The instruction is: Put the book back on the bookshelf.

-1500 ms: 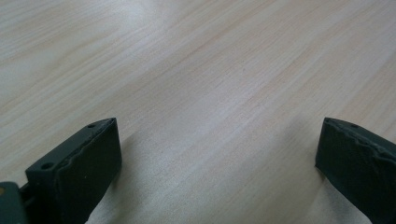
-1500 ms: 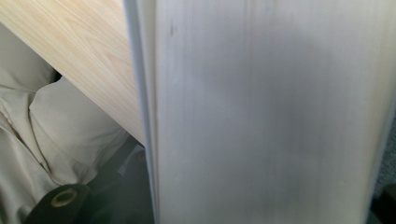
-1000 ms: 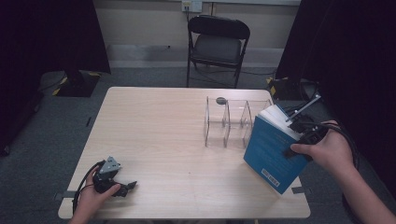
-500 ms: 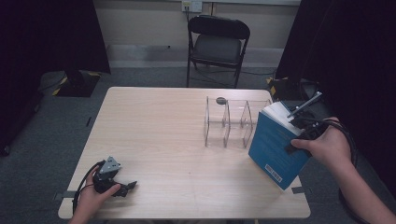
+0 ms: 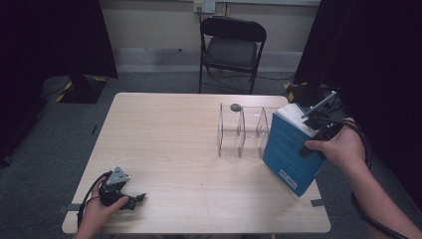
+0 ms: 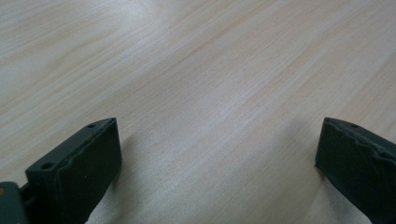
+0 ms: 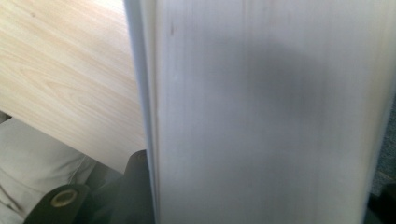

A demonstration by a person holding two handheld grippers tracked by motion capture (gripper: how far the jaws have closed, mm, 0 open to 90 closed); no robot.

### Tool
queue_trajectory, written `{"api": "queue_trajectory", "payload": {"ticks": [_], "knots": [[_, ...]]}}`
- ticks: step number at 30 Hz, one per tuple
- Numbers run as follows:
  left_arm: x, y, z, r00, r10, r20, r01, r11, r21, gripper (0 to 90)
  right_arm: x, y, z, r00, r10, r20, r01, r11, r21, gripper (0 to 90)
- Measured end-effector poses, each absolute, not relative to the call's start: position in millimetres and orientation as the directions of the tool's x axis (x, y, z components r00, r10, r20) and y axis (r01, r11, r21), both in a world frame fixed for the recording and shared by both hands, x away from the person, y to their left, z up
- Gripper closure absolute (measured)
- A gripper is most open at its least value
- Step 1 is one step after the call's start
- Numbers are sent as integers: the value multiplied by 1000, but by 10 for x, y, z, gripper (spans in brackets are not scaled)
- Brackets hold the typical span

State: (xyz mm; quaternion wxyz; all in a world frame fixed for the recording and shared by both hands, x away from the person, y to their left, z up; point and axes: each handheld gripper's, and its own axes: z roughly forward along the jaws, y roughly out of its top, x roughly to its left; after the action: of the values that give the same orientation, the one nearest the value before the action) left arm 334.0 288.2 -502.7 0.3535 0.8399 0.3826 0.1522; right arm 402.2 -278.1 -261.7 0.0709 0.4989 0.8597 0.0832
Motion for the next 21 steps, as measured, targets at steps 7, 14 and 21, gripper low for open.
{"api": "queue_trajectory", "payload": {"ticks": [7, 14, 21], "knots": [[3339, 2882, -5027, 661, 751, -15, 535, -457, 710, 0, 4096, -2808, -2621, -476, 878, -48, 856, 475, 206, 616], [3339, 2882, -5027, 660, 751, -15, 536, -457, 710, 0, 4168, -2832, -2628, -456, 889, -44, 866, 454, 208, 615], [3340, 2882, -5027, 661, 750, -15, 535, -457, 711, 0, 4224, -2863, -2625, -436, 899, -46, 875, 436, 212, 616]]}}
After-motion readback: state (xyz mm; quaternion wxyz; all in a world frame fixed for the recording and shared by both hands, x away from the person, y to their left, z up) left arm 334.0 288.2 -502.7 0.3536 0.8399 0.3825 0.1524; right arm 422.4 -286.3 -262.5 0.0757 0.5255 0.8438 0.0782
